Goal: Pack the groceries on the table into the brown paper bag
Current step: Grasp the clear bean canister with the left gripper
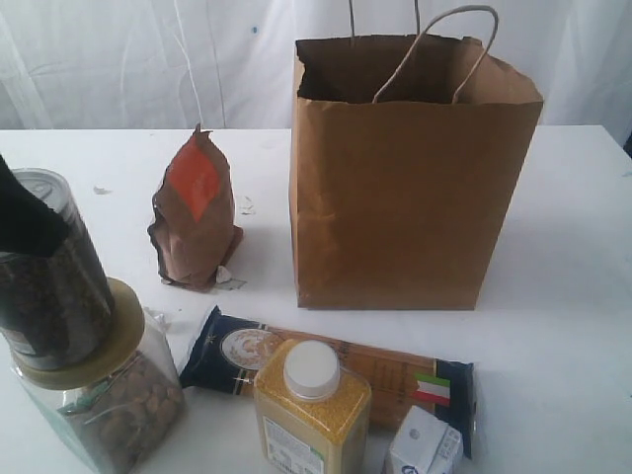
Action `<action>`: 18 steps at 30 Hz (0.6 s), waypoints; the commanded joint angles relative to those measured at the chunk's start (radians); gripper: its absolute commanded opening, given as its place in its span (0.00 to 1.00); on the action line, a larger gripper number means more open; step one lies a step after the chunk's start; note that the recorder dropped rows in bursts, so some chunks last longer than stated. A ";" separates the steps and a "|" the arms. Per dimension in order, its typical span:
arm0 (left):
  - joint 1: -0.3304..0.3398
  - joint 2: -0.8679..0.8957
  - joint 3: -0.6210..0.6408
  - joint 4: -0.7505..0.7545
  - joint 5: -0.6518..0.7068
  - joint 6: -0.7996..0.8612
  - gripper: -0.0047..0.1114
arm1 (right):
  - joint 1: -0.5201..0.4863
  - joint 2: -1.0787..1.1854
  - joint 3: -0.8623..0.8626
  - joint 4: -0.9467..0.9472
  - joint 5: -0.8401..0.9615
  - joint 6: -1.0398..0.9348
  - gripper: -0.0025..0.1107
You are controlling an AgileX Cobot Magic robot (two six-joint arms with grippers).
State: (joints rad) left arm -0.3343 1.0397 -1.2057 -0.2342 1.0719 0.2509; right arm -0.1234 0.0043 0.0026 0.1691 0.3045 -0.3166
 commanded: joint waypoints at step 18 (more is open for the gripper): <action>-0.008 -0.003 0.087 0.094 -0.072 0.014 0.41 | -0.005 -0.004 -0.003 -0.002 -0.014 0.005 0.02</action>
State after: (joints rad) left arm -0.3384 1.0397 -1.1255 -0.1510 1.0234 0.2627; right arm -0.1234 0.0043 0.0026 0.1691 0.3045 -0.3166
